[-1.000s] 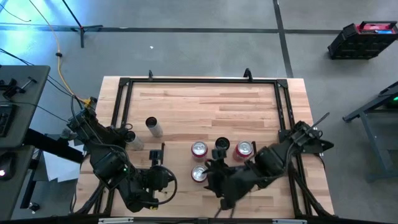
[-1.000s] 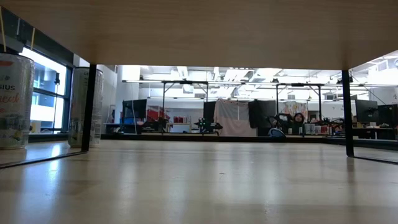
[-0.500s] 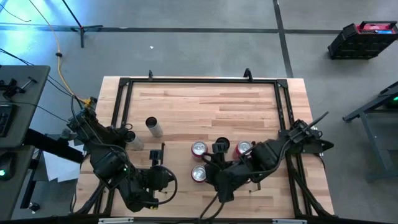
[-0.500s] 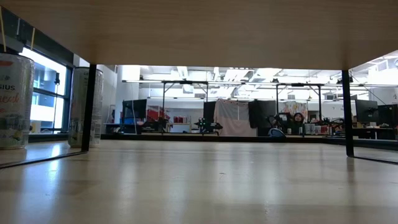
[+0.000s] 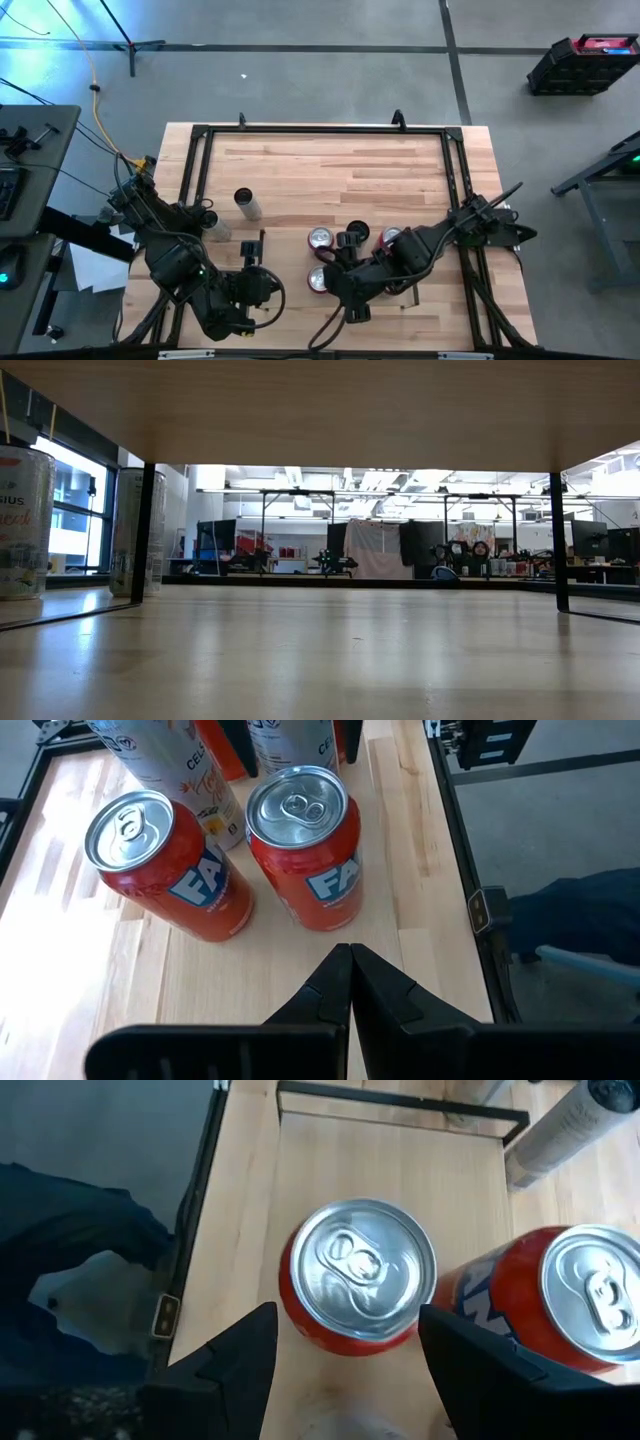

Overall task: Place canned beverage on shelf
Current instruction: Put the red soda can on the shelf

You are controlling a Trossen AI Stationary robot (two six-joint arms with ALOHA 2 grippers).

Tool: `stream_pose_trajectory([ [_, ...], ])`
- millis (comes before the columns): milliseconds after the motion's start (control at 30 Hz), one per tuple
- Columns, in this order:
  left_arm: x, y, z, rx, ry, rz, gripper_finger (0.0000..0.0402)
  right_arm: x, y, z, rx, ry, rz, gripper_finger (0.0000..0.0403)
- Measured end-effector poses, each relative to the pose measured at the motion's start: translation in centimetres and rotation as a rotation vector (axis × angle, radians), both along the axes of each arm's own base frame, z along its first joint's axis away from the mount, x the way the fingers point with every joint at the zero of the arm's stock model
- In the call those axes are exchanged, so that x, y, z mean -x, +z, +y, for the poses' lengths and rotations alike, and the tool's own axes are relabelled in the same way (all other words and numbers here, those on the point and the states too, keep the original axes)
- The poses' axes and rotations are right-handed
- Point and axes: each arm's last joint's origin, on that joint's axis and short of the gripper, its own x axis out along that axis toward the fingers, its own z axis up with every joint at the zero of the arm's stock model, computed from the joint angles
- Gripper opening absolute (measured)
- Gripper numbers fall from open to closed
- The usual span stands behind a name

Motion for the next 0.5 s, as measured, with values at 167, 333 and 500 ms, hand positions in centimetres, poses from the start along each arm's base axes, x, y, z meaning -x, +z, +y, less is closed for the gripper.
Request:
stream_pose_trajectory([
  [167,0.0,0.0,0.0,0.0,0.0,0.0,0.0,0.03,-0.04,-0.07,0.001,-0.008,0.005,0.0229],
  [333,0.0,0.0,0.0,0.0,-0.001,0.0,0.0,-0.04,-0.07,-0.31,-0.005,-0.025,0.012,0.0229],
  [500,0.0,0.0,0.0,0.0,0.0,-0.001,0.0,-0.05,-0.08,-0.35,-0.004,-0.026,0.014,0.0229],
])
